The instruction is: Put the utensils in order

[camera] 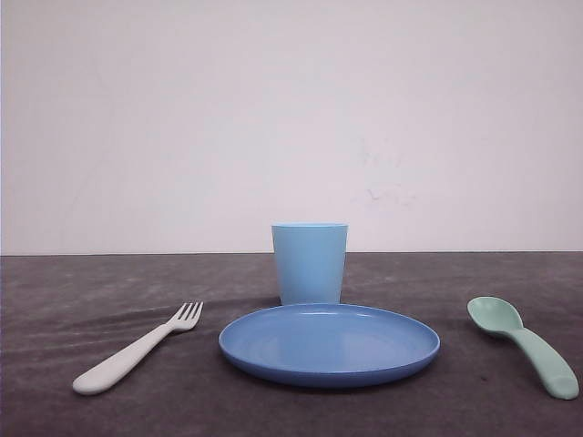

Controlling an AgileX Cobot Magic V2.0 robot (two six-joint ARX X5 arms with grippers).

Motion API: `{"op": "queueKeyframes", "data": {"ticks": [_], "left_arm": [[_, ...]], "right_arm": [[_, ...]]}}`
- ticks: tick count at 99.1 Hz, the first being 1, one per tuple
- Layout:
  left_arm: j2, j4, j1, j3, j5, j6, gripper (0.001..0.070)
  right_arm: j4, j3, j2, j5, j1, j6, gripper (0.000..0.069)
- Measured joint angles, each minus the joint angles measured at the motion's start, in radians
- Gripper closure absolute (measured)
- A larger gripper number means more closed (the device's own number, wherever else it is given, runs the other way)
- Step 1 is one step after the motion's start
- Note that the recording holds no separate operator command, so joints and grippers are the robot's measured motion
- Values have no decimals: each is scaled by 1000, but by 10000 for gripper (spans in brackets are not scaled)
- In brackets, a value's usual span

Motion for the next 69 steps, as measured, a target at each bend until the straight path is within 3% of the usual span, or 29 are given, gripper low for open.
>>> {"op": "queueKeyframes", "data": {"ticks": [13, 26, 42, 69], "left_arm": [[1, -1, -18, 0, 48, -15, 277], [28, -17, -66, 5, 50, -53, 277], [111, -22, -171, 5, 49, -111, 277], [316, -2, -392, 5, -60, -196, 277]], "right_arm": [[-5, 0, 8, -25, 0, 3, 303], [-9, 0, 23, -29, 1, 9, 294], [-9, 0, 34, -29, 15, 14, 293], [-18, 0, 43, -29, 22, 14, 293]]}}
